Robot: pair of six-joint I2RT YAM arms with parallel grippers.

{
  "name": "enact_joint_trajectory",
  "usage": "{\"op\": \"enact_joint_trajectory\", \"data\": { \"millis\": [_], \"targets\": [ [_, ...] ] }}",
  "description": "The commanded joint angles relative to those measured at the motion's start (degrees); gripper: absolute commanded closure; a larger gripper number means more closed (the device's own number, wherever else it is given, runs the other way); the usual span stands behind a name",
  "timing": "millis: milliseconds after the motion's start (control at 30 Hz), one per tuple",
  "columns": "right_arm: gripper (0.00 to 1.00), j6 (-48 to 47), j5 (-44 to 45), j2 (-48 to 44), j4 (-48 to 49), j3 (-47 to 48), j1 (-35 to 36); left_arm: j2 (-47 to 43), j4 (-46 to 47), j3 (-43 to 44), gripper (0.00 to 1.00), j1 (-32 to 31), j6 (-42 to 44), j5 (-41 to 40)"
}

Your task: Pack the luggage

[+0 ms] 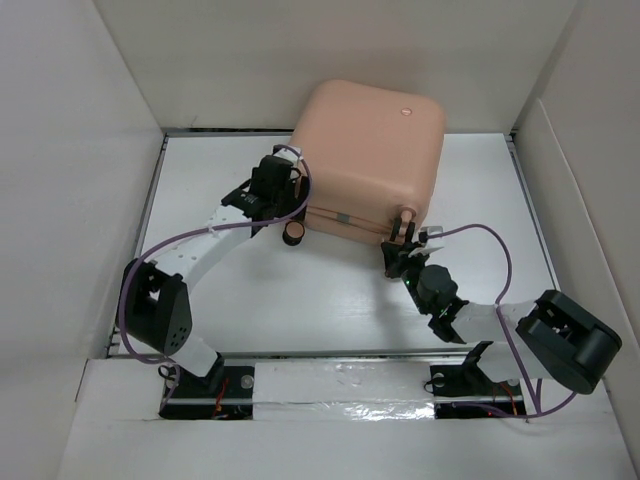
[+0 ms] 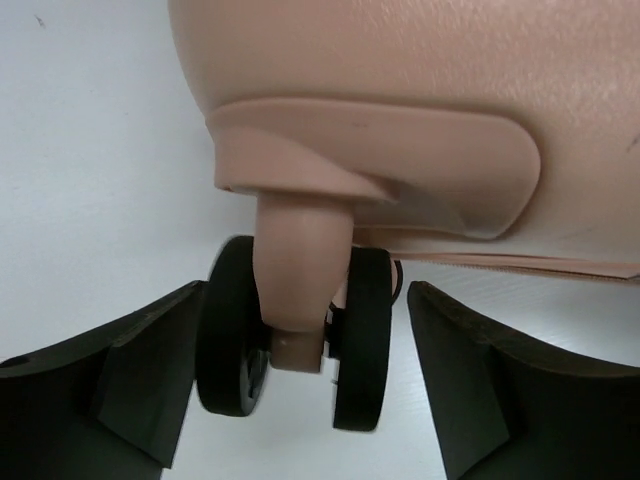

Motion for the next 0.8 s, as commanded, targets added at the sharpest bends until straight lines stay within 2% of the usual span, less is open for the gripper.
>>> {"op": "enact_joint_trajectory", "data": {
  "millis": [0, 100, 133, 200, 333, 367, 400, 633, 767],
  "targets": [
    [1.0, -0.69, -4.1, 0.27, 5.47, 1.92, 0.62, -0.12, 2.25, 3.52, 0.25, 0.65, 0.77, 2.61],
    [1.0, -0.87, -4.72, 0.88, 5.65, 2.18, 0.62, 1.11, 3.66, 4.13, 0.54, 0.65, 0.69, 3.4],
    [1.0, -0.96, -4.89, 1.06, 5.74, 2.19, 0.62, 1.55, 3.49, 4.57, 0.8, 0.65, 0.6, 3.57],
    [1.0, -1.05, -5.33, 1.5, 5.74, 2.45, 0.62, 2.25, 3.57, 4.84, 1.0, 0.65, -0.63, 4.36],
    [1.0, -1.48, -6.74, 2.64, 4.95, 3.94, 0.62, 2.26, 6.9, 3.0, 1.0, 0.65, -4.57, 12.17],
    [1.0, -1.66, -7.26, 2.9, 4.68, 4.38, 0.62, 1.82, 8.04, 2.3, 1.0, 0.65, -6.15, 17.93],
    [1.0, -1.57, -8.66, 3.78, 4.25, 4.9, 0.62, 0.6, 11.36, 0.55, 1.0, -1.0, -9.47, 20.17],
    [1.0, -0.52, -11.57, 13.17, 7.58, 11.49, 8.34, -3.98, 22.98, -3.24, 1.0, -13.22, -20.12, 27.3],
    [1.0, 2.55, -16.75, 18.19, 11.0, 15.45, 8.87, -6.7, 28.08, -5.08, 1.0, -16.4, -24.87, 30.2]
  ]
}}
